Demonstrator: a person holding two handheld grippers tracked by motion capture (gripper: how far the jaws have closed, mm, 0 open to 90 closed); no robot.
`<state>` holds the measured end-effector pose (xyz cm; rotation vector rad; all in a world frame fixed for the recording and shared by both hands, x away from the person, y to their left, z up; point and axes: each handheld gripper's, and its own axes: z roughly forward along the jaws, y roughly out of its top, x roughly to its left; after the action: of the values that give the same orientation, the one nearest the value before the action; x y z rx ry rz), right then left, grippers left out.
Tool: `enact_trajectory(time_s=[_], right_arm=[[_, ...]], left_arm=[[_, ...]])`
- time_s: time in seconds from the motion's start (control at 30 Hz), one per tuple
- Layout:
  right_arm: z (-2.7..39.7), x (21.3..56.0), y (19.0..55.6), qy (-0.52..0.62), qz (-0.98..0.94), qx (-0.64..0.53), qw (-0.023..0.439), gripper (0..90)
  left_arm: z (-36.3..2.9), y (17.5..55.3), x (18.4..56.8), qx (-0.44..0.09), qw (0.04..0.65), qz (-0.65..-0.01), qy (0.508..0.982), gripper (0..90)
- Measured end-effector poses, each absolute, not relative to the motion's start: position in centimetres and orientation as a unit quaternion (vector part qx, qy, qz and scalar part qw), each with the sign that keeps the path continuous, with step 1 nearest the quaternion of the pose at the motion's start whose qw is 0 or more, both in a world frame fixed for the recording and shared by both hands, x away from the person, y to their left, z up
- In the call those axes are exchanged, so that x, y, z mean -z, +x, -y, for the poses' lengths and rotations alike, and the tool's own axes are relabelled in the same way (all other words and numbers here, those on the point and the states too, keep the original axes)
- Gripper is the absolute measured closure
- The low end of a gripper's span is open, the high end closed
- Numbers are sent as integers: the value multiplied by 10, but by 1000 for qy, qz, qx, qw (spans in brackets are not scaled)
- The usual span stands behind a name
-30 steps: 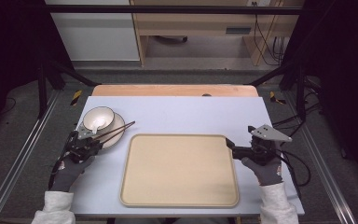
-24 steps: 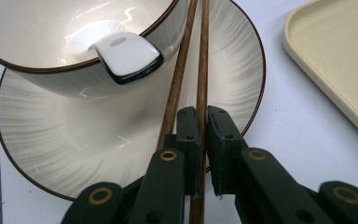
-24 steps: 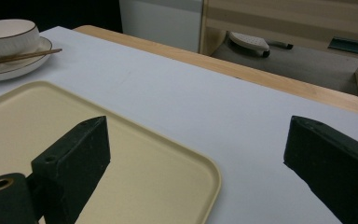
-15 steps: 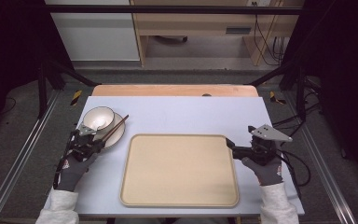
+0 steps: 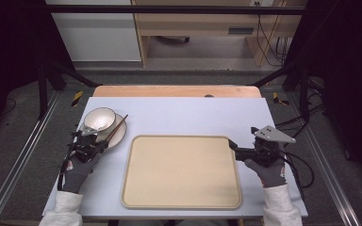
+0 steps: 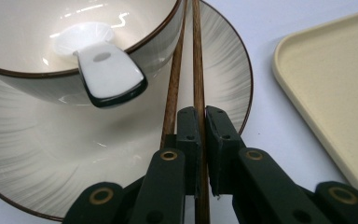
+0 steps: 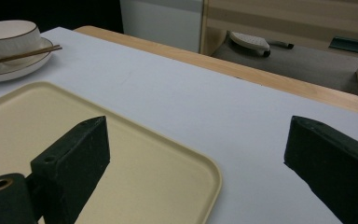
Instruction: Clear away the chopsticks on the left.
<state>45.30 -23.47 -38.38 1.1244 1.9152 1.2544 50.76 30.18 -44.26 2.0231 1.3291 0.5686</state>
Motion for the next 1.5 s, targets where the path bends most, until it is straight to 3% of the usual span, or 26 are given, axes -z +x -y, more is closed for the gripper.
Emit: enact_trajectory(time_s=[0.63, 1.0, 1.5], right_arm=[[240, 382, 451, 427, -710, -478, 290, 60], [242, 382, 451, 432, -708, -477, 290, 58], [239, 382, 450, 431, -709, -479, 286, 56]], left_arm=[[-266, 478, 421, -250, 358, -513, 739, 844], [-237, 441, 416, -280, 365, -521, 719, 844], [-214, 416, 410, -275, 390, -547, 688, 843]])
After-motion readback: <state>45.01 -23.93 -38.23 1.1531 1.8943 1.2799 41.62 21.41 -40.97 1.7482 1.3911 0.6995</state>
